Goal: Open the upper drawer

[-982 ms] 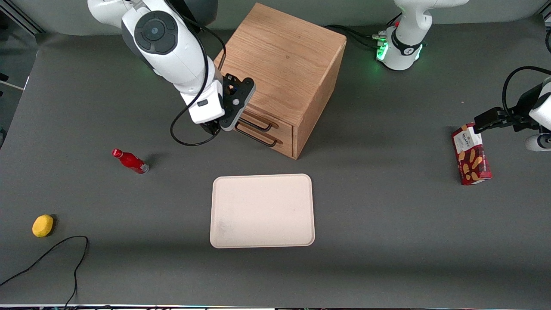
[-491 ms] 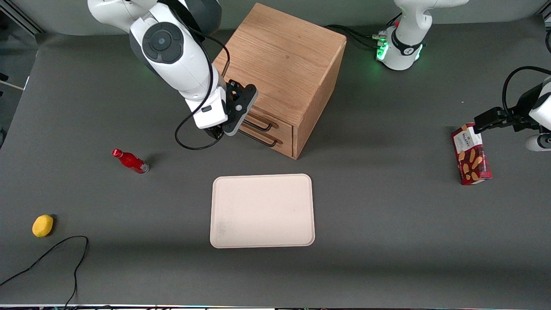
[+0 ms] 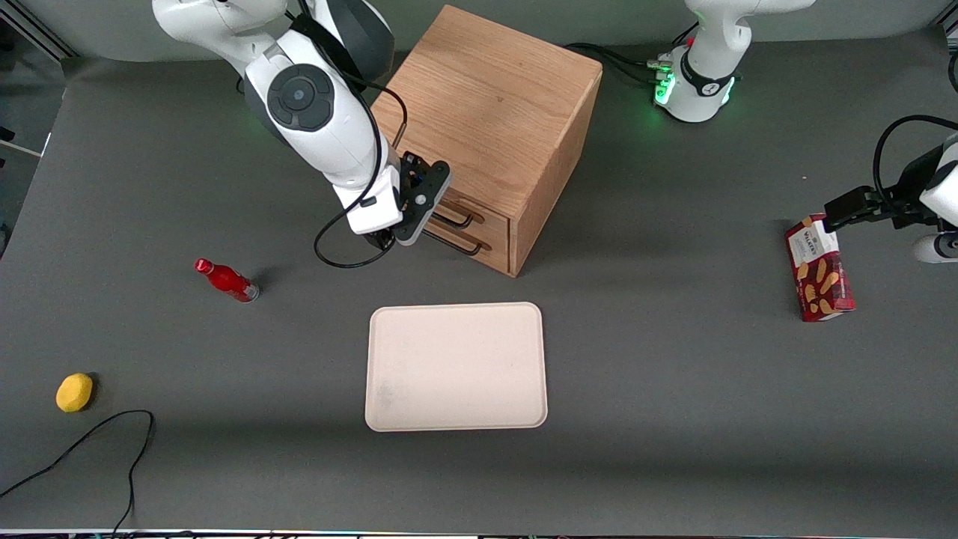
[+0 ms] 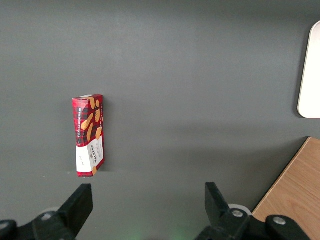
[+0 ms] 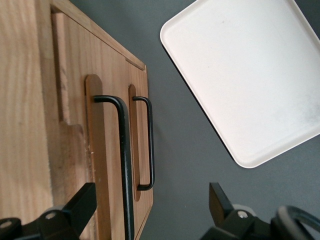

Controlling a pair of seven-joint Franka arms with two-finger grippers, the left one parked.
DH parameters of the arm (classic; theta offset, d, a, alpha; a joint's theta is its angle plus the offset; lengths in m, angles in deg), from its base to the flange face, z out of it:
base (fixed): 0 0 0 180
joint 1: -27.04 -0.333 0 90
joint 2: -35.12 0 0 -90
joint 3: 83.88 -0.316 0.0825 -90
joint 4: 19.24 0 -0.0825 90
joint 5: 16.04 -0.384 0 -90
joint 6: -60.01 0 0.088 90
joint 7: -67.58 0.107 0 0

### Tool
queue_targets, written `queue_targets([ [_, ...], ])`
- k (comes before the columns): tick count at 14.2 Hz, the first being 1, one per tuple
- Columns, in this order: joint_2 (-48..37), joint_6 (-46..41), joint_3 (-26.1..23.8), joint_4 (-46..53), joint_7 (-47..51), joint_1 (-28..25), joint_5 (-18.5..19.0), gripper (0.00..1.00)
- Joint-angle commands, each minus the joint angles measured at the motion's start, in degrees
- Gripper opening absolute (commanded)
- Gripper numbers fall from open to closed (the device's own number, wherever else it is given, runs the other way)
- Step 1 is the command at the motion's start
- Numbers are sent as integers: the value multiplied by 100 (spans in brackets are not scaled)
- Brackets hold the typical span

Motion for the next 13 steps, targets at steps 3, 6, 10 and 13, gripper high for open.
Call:
queue_targets([
  [3, -78, 332, 63, -304, -89, -76, 197, 100],
  [6, -78, 481, 63, -427, -89, -59, 224, 100],
  [10, -78, 605, 63, -550, -89, -59, 224, 100],
  [13, -69, 683, 63, -629, -89, -59, 233, 100],
])
